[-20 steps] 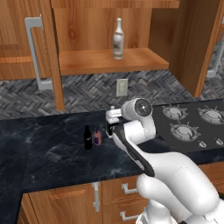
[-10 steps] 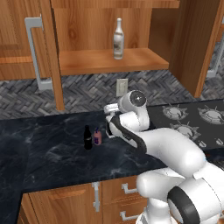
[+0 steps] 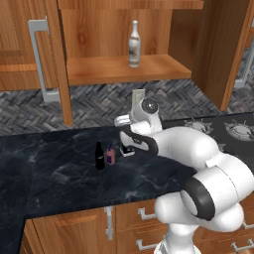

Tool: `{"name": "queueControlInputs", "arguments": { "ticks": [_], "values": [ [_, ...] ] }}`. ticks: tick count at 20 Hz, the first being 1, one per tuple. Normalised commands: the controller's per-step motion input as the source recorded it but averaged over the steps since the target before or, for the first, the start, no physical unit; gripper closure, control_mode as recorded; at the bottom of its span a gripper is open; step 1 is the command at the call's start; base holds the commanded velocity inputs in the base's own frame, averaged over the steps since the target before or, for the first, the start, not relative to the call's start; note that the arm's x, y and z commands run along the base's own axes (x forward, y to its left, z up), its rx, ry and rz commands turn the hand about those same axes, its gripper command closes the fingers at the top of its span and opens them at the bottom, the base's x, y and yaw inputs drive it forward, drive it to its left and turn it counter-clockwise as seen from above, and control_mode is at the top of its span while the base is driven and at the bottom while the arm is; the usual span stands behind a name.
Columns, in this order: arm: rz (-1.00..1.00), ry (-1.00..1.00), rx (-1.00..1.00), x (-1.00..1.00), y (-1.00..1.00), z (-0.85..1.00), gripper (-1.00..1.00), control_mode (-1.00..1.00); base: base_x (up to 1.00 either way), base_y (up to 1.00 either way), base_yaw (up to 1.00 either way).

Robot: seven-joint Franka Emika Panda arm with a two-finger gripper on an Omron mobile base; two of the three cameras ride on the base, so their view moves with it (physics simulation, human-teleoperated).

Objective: Sort all alcoholic drinks to one cabinet, and non-alcoholic drinks to the other.

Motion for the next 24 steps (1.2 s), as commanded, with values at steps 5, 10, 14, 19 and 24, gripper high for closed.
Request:
{"name": "queueControlInputs", "arguments": {
  "ticks": [5,10,14,19,24],
  "values": [
    [0.04,0.03,0.00,0.27,0.00,-0.18,-1.00,-1.00,0.00,0.00,0.00],
    [0.04,0.02,0.00,0.21,0.00,-0.18,-1.00,-1.00,0.00,0.00,0.00],
    [0.05,0.01,0.00,0.08,0.00,-0.21,-1.00,-1.00,0.00,0.00,0.00],
    [0.04,0.01,0.00,0.02,0.00,-0.18,-1.00,-1.00,0.00,0.00,0.00],
    [0.04,0.00,0.01,0.06,-0.02,-0.05,-1.00,-1.00,0.00,0.00,0.00]
  ]
}}
